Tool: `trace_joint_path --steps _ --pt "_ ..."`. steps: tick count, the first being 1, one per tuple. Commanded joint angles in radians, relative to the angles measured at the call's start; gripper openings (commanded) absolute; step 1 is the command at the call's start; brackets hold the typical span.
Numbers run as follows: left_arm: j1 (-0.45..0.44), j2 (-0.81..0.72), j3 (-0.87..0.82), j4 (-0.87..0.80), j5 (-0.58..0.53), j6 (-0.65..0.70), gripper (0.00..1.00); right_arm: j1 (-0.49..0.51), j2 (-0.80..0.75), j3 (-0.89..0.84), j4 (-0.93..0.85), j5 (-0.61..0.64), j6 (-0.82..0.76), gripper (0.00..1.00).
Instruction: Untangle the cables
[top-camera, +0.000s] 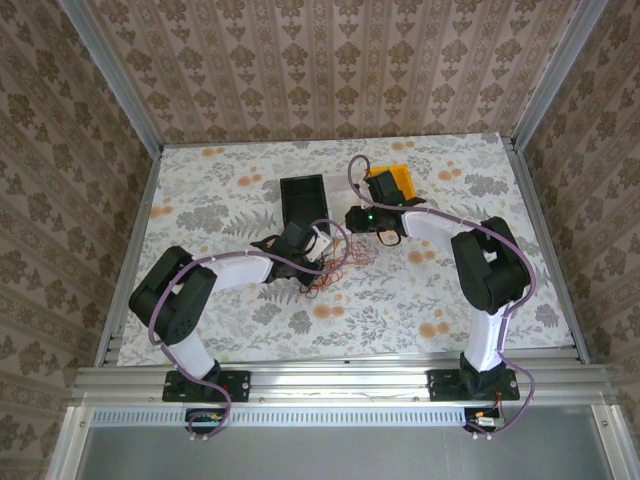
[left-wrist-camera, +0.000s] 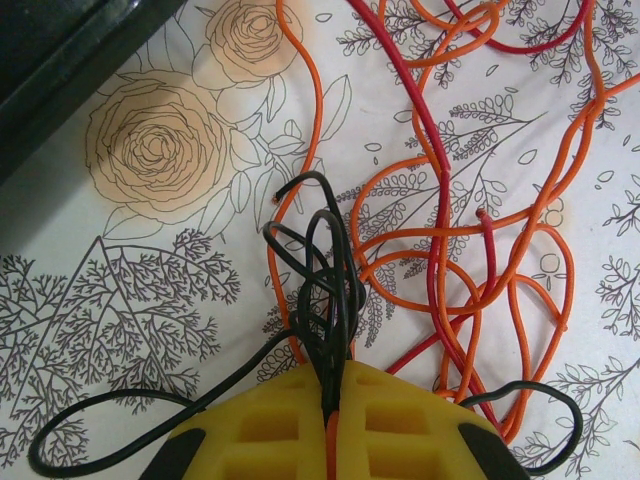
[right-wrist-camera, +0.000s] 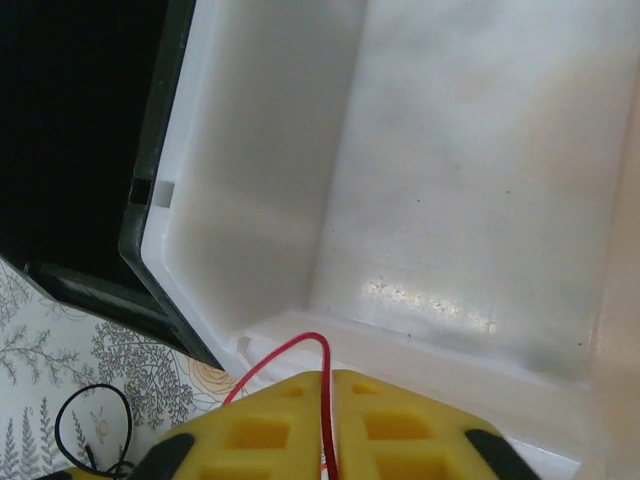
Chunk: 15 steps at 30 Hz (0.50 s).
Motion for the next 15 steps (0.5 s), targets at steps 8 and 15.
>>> trace_joint_path --steps 8,15 --pt "-0.001 0.028 0.014 -0.059 -0.021 0.003 0.29 -0.115 -0.363 -0.197 -0.007 0.327 0.104 0.02" --pt "0.003 0.031 -0.008 -0.039 -0.012 -0.001 0.36 -0.290 -0.597 -0.334 -0.052 0.472 0.234 0.00"
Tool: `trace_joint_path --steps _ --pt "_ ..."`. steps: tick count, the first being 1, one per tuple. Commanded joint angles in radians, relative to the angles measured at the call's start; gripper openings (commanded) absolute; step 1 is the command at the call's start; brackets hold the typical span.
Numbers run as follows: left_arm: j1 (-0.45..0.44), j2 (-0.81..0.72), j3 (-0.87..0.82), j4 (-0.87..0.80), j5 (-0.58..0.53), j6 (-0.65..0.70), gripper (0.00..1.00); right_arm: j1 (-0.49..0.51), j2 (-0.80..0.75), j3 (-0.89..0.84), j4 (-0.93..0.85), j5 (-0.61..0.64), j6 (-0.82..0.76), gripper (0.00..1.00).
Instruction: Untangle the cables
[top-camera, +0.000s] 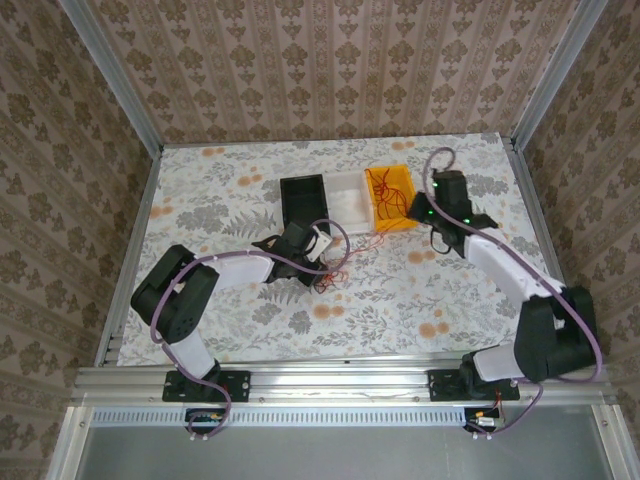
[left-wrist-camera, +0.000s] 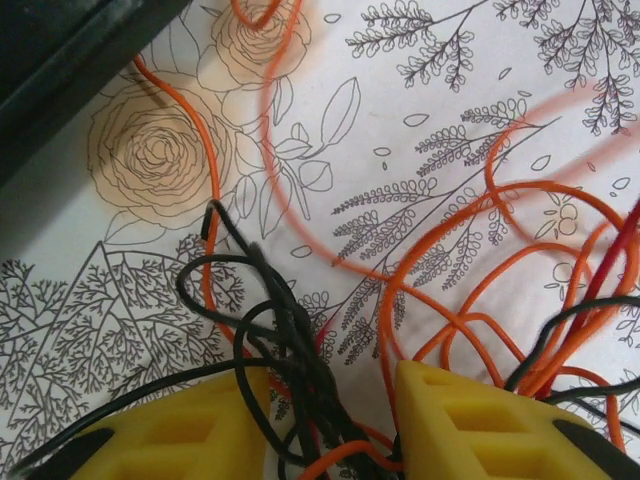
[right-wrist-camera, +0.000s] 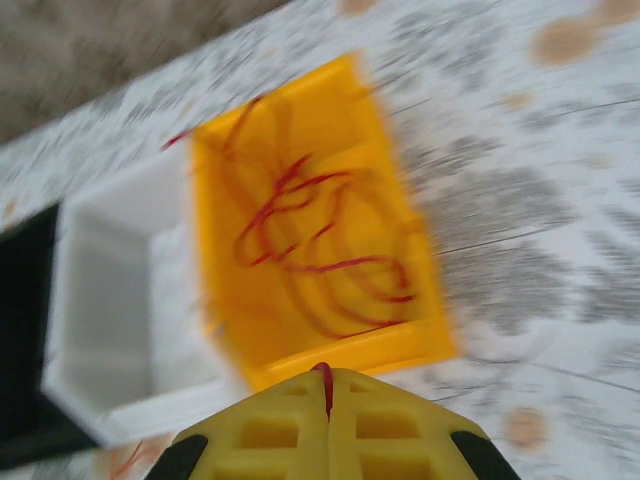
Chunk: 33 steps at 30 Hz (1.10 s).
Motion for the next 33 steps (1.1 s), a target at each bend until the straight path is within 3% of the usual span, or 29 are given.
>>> trace_joint_path --steps 1,9,11,16,20,21,23,28,33 --pt "0.004 0.021 -0.008 -0.046 0.002 0.006 0.35 -0.055 -0.082 -0.039 -0.042 0.172 0.072 0.00" --pt "0.031 0.030 -0.025 -0.028 -0.012 -0.024 0.34 -0.156 -0.186 -0.061 -0.111 0.291 0.087 0.00" --pt "0.041 0.022 -0.035 -0.024 -0.014 -0.036 0.38 -0.194 -0.204 -0.056 -0.118 0.299 0.081 0.00" --pt "0.059 -0.005 -0.061 -0.017 -0.019 -0.050 0.43 -0.320 -0.245 -0.049 -0.132 0.254 0.073 0.00" --pt "0.062 -0.014 -0.072 -0.011 -0.020 -0.049 0.43 -0.393 -0.258 -0.041 -0.113 0.130 0.043 0.01" --pt "0.062 -0.013 -0.072 -0.007 -0.014 -0.048 0.42 -0.391 -0.257 -0.035 -0.107 0.095 0.028 0.01" --pt "0.057 -0.007 -0.067 0.002 0.005 -0.046 0.26 -0.380 -0.260 -0.026 -0.086 0.018 0.006 0.02" --pt "0.022 0.019 -0.020 0.009 0.015 -0.043 0.00 -0.303 -0.278 0.028 -0.059 -0.064 -0.051 0.03" --pt "-0.002 0.048 0.022 0.028 0.005 -0.066 0.00 -0.169 -0.261 0.152 -0.046 -0.080 -0.116 0.05"
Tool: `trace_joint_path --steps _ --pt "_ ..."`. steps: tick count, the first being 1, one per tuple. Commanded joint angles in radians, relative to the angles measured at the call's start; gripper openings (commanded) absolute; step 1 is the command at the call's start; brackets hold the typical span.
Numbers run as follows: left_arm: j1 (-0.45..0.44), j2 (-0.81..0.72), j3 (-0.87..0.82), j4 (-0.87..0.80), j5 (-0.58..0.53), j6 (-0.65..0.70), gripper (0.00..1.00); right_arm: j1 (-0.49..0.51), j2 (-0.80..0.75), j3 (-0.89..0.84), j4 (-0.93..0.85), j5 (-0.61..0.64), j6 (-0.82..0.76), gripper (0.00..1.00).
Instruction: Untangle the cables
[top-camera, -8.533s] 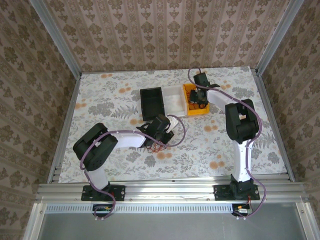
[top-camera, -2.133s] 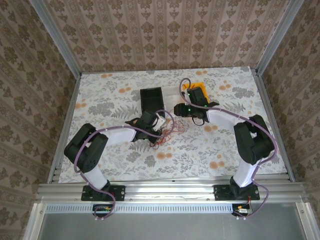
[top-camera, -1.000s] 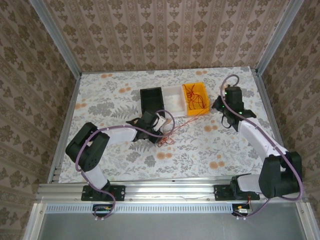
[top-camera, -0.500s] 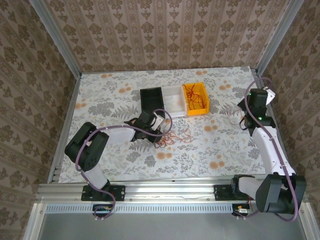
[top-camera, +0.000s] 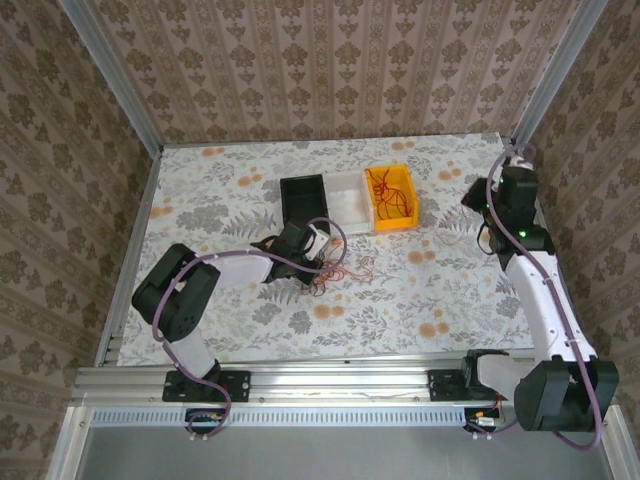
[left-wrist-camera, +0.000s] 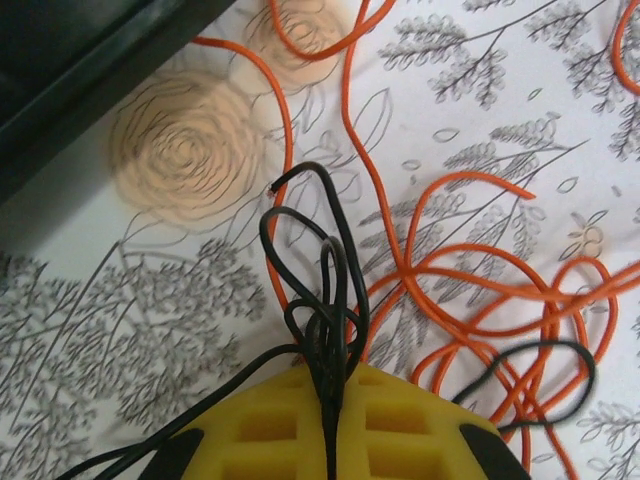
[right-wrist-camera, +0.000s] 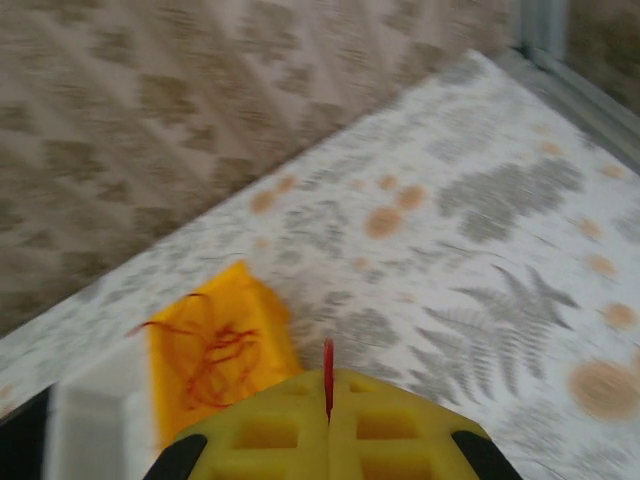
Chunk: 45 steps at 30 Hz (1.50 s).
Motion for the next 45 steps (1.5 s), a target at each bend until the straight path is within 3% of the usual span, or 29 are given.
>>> trace_joint_path --steps 1,6,20,32,45 --pt "-0.015 0.039 0.037 -0.027 -0.019 -0.031 0.00 0.090 -0.005 0.117 0.046 -0.042 -0.079 0.05" --pt "-0.026 0.066 0.058 -0.026 -0.065 -0.064 0.00 0.172 0.089 0.216 0.085 -0.044 -0.082 0.06" --pt "-0.042 0.074 0.063 -0.035 -0.076 -0.094 0.00 0.182 0.526 0.405 0.216 -0.101 -0.017 0.07" --pt "-0.039 0.081 0.075 -0.050 -0.088 -0.087 0.00 0.214 0.766 0.480 0.062 -0.104 -0.023 0.08" --pt "-0.039 0.072 0.072 -0.058 -0.091 -0.093 0.00 0.249 0.942 0.567 -0.097 0.019 -0.064 0.10"
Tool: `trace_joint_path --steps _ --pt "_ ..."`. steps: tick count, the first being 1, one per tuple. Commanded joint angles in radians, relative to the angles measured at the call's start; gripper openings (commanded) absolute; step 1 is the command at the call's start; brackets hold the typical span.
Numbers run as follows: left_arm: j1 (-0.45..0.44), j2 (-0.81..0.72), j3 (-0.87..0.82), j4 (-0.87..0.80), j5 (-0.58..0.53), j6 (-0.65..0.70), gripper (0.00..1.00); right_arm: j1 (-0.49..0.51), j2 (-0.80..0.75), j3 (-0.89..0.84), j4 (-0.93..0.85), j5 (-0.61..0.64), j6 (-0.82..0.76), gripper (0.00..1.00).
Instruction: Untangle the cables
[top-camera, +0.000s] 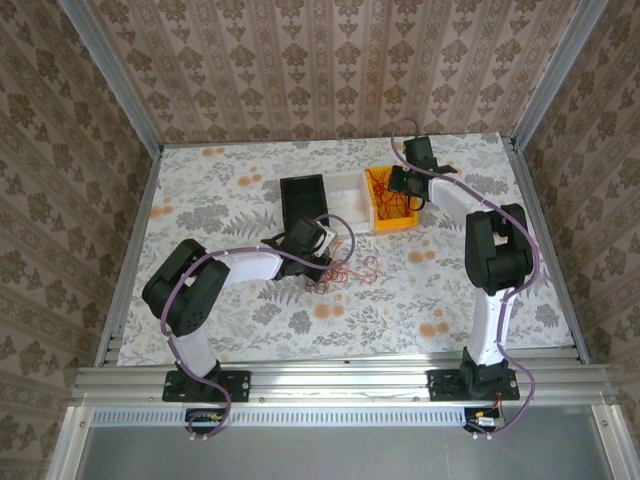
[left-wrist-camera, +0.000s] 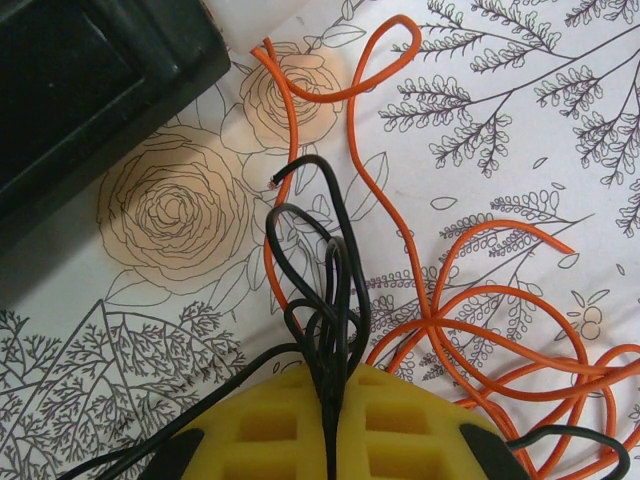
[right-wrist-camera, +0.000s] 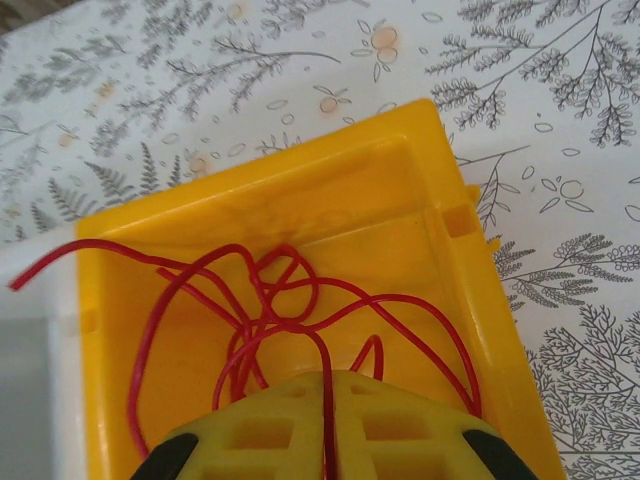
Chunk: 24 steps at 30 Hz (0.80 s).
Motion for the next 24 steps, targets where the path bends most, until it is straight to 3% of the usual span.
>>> trace_joint_path --steps 1,8,18,24 --pt "-0.002 0.018 0.003 -0.040 -0.017 -0.021 0.00 0.010 0.040 0.049 -0.064 0.054 -0.021 0.10" --pt "-0.002 0.016 0.004 -0.041 -0.017 -0.020 0.00 0.026 0.108 0.108 -0.089 0.081 -0.040 0.11" --pt "0.001 0.016 0.023 -0.047 -0.012 -0.011 0.00 0.034 -0.005 0.058 0.063 0.109 -0.070 0.15" --pt "0.001 0.018 0.023 -0.049 -0.012 -0.015 0.00 0.028 0.029 0.117 0.049 0.121 -0.094 0.16"
